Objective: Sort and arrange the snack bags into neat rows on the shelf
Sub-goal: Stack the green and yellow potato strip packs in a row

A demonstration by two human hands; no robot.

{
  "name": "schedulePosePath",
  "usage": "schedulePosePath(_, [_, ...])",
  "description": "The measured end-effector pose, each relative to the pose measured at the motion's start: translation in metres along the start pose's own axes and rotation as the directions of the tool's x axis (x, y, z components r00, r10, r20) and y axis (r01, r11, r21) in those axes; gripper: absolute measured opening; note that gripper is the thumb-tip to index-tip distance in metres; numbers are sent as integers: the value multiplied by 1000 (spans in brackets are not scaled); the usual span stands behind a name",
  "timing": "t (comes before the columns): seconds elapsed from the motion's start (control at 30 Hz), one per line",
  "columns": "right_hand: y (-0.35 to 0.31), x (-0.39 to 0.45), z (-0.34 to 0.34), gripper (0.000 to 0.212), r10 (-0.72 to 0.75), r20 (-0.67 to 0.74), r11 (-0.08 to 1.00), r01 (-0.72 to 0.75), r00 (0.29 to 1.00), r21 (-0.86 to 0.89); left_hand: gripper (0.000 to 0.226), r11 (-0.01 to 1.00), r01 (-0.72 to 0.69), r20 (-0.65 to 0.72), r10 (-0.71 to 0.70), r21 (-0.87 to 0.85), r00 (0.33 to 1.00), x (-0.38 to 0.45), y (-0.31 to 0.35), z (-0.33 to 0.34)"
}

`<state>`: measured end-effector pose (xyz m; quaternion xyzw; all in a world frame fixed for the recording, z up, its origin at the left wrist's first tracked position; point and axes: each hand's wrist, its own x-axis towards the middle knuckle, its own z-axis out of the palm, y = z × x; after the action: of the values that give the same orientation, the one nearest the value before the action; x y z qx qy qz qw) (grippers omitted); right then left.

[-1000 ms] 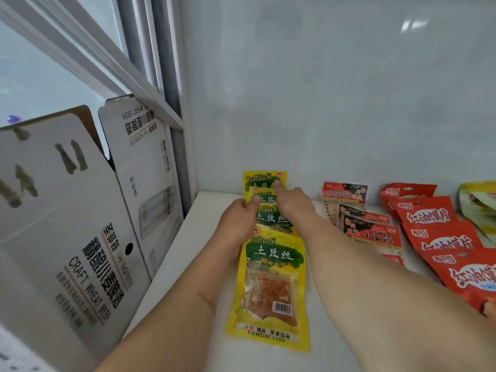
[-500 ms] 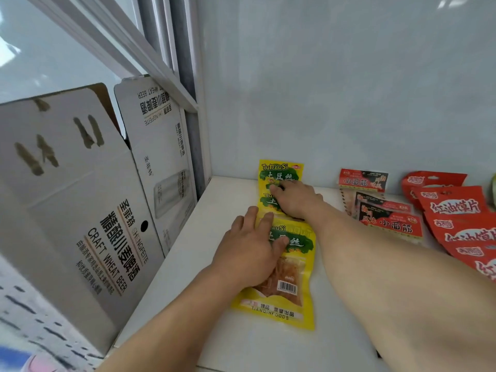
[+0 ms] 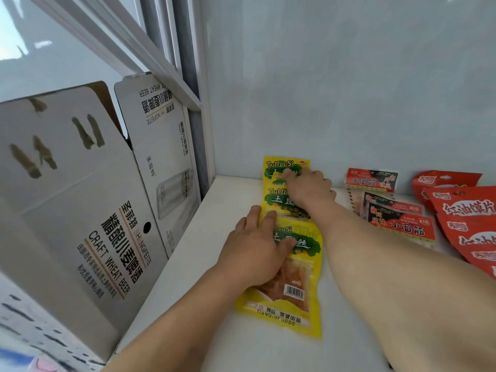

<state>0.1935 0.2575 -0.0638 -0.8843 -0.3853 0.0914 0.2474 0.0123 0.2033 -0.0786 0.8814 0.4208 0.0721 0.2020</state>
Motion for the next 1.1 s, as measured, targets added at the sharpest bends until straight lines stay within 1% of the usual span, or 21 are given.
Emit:
schedulePosePath(0.07, [0, 8, -3, 69, 83, 0, 991, -83, 997, 110, 79, 991, 36, 4, -35, -129, 999, 7, 1, -8])
schedulePosePath(0.13, [0, 15, -3, 71, 123, 25, 974, -125, 992, 189, 78, 957, 61, -36, -75, -283, 997, 20, 4, -18])
schedulePosePath(0.2, [1, 19, -3, 72, 122, 42, 956, -129, 992, 262, 74, 893, 81, -72, -126, -442, 989, 40, 5, -26])
schedulePosePath(0.27, [2, 20, -3, 71, 87, 47, 946, -97, 995, 308, 75, 809, 119, -49, -179, -575, 983, 64, 2, -30])
schedulePosePath(0.3, [1, 19, -4, 71, 67, 42, 942, -77, 997, 325, 81, 763, 135, -31, -199, -632, 979, 76, 0, -31])
schedulePosePath(0.4, [2, 16, -9, 67, 28, 45, 933, -43, 999, 358, 111, 651, 160, -9, -249, -742, 968, 120, -13, -19])
schedulePosePath(0.47, [3, 14, -10, 62, -7, 75, 932, -21, 997, 362, 116, 648, 159, -2, -241, -745, 970, 153, -27, -6])
schedulePosePath(0.5, [4, 16, -10, 63, -11, 74, 926, -18, 997, 378, 114, 644, 160, 7, -233, -748, 973, 162, -29, -4])
schedulePosePath(0.57, [6, 17, -9, 72, 12, 64, 895, -39, 998, 445, 105, 592, 152, 33, -206, -791, 978, 165, -28, -8])
schedulePosePath(0.63, [8, 18, -8, 78, 22, 65, 874, -51, 998, 483, 86, 561, 153, 62, -178, -813, 982, 148, -17, -21])
schedulePosePath(0.7, [13, 20, -7, 80, 25, 70, 872, -56, 997, 485, 68, 552, 124, 43, -158, -825, 986, 133, -7, -32])
schedulePosePath(0.73, [14, 20, -7, 81, 32, 67, 870, -61, 997, 489, 65, 565, 114, 30, -155, -817, 987, 134, -8, -31])
schedulePosePath(0.77, [15, 20, -9, 82, 35, 60, 872, -59, 998, 485, 68, 577, 110, 27, -150, -809, 988, 132, -9, -30])
schedulePosePath(0.8, [15, 19, -10, 83, 38, 52, 877, -58, 998, 477, 81, 590, 118, 36, -149, -799, 988, 134, -11, -27])
schedulePosePath(0.87, [12, 17, -15, 81, 41, 48, 894, -58, 998, 445, 117, 658, 134, 25, -172, -741, 985, 130, -10, -24])
schedulePosePath(0.9, [12, 18, -15, 81, 42, 53, 903, -61, 998, 426, 119, 720, 128, 2, -173, -682, 985, 118, -3, -28])
schedulePosePath(0.93, [11, 16, -17, 81, 38, 59, 919, -59, 997, 390, 107, 795, 106, -37, -159, -597, 987, 102, 5, -33])
schedulePosePath(1.0, [12, 12, -17, 83, 25, 67, 959, -43, 997, 281, 76, 922, 27, -111, -76, -387, 991, 76, 14, -36])
schedulePosePath(1.03, [13, 9, -16, 84, 15, 57, 973, -27, 998, 228, 71, 957, 8, -127, -47, -291, 991, 68, 14, -34])
schedulePosePath(1.1, [13, 1, -14, 85, -5, 44, 985, -3, 999, 171, 71, 988, -11, -106, -6, -156, 994, 55, 11, -25])
